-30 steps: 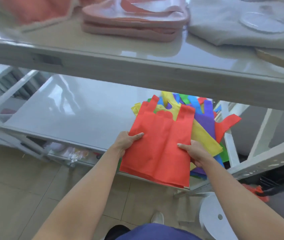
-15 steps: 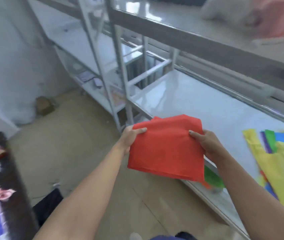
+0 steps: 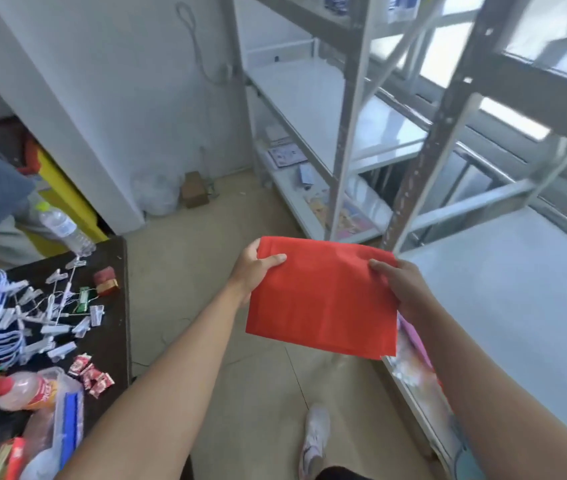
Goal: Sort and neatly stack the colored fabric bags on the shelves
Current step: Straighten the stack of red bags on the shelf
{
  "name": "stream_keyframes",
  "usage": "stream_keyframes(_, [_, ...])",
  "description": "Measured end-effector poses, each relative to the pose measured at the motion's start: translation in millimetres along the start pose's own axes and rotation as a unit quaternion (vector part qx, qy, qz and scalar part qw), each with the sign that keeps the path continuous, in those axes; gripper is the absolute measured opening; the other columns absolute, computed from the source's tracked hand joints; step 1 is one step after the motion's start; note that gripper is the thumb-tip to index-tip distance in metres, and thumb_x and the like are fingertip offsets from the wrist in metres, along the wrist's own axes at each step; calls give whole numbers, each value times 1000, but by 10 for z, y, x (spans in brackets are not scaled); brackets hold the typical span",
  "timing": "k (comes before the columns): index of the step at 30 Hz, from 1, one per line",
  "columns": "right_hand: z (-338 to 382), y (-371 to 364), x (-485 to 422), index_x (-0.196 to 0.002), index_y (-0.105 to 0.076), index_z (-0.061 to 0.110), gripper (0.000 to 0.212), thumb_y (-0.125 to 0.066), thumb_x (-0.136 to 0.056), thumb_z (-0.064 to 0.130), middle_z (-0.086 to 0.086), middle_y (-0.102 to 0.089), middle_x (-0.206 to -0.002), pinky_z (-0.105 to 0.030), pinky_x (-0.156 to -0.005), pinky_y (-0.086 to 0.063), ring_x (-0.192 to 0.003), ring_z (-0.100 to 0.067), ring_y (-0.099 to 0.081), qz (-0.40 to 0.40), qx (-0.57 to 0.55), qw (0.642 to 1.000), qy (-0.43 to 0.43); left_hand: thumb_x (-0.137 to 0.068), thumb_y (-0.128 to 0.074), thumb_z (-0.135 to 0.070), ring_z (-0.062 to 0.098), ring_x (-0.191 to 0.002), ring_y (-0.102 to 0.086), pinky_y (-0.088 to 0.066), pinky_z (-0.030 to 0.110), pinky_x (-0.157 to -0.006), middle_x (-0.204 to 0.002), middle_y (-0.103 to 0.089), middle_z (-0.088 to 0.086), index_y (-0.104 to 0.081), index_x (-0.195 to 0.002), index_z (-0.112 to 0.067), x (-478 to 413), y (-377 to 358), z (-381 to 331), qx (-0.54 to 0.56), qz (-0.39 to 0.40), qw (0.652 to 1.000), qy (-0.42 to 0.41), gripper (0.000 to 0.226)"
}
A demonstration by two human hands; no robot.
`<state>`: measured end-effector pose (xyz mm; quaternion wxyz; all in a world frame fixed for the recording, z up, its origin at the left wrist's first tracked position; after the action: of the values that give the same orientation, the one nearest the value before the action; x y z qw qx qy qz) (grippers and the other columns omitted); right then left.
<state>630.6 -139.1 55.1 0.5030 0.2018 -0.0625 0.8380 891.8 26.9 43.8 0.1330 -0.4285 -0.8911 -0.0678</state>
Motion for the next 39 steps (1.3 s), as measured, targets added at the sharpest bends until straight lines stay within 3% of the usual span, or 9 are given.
stream_keyframes(2, [193,-295,-411,-95,-83,23,15,-72,-92,14,0,-79,-83,-36,-78,-57,-75,-18,-69,16,1,1000,-1,-84,-79,-14,24,-97,-74,-60,43,-92,-111,-77,12,-70,-113,-16,-378,229,-122,2,-25,1000,1,31])
stream_keyframes(5, [557,-722,-1001,-78,-83,32,25,-72,-93,16,1,-78,-82,-33,-74,-59,-73,-16,-68,37,15,999,5,-88,-76,-7,20,-96,-75,-60,39,-91,-109,-78,10,-70,-112,-14,-918,543,-325,1,-52,999,-12,27])
stream_keyframes(9, [1060,-1309,-1656,-82,-84,33,23,-70,-94,18,-4,-80,-88,-47,-88,-61,-83,-24,-72,65,34,997,9,-87,-76,-9,22,-100,-75,-60,39,-92,-108,-78,7,-70,-112,-16,-1561,1000,-569,5,-97,995,-17,27])
stream_keyframes(14, [1570,-2026,-2526,-84,-83,36,21,-72,-92,20,0,-81,-91,-39,-83,-63,-85,-22,-75,54,83,994,55,-79,-80,-20,19,-104,-75,-59,39,-93,-114,-77,1,-65,-127,-18,-2624,1629,-725,21,-115,993,-5,50])
stream_keyframes(17, [1840,-2422,-3045,-97,-82,30,15,-71,-92,22,2,-80,-93,-32,-76,-61,-83,-18,-75,24,109,990,91,-87,-78,-13,16,-101,-74,-58,30,-85,-115,-75,1,-64,-131,-14,-3384,1894,-900,1,-94,995,-10,46])
stream_keyframes(20, [2204,-2758,-3485,-101,-81,25,15,-70,-93,17,5,-78,-88,-21,-63,-56,-69,-8,-70,-21,112,989,98,-90,-74,-11,15,-95,-74,-56,27,-79,-107,-76,-2,-67,-120,-19,-4102,2102,-1243,-14,-65,998,-20,32])
stream_keyframes(26, [2804,-3179,-4301,-95,-81,28,15,-70,-92,18,-3,-80,-94,-36,-80,-61,-79,-19,-73,-67,74,992,77,-90,-74,-12,13,-95,-74,-57,25,-76,-111,-76,-1,-65,-126,-18,-5373,2396,-1885,-38,-4,999,-18,38])
stream_keyframes(33, [3164,-3274,-5451,-103,-79,24,14,-70,-92,22,-6,-80,-97,-32,-69,-63,-77,-18,-74,-133,33,988,69,-89,-72,-16,13,-91,-74,-57,30,-77,-105,-76,-3,-68,-109,-29,-6901,2170,-2250,-48,50,997,-14,24])
stream_keyframes(39, [3301,-3154,-6395,-102,-80,25,16,-68,-92,19,-4,-80,-96,-39,-79,-62,-81,-20,-74,-162,-17,986,27,-83,-81,-26,20,-100,-76,-62,40,-85,-111,-77,2,-68,-118,-26,-8026,1777,-2555,-79,148,986,2,37])
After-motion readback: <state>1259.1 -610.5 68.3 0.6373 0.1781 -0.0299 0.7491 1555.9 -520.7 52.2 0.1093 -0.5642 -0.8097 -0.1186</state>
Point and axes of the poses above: each hand's wrist, its own x-axis away from the middle knuckle, its own y-axis out of the back of the hand, z = x × y, the point moved 4 cm from there along -x, towards the middle knuckle
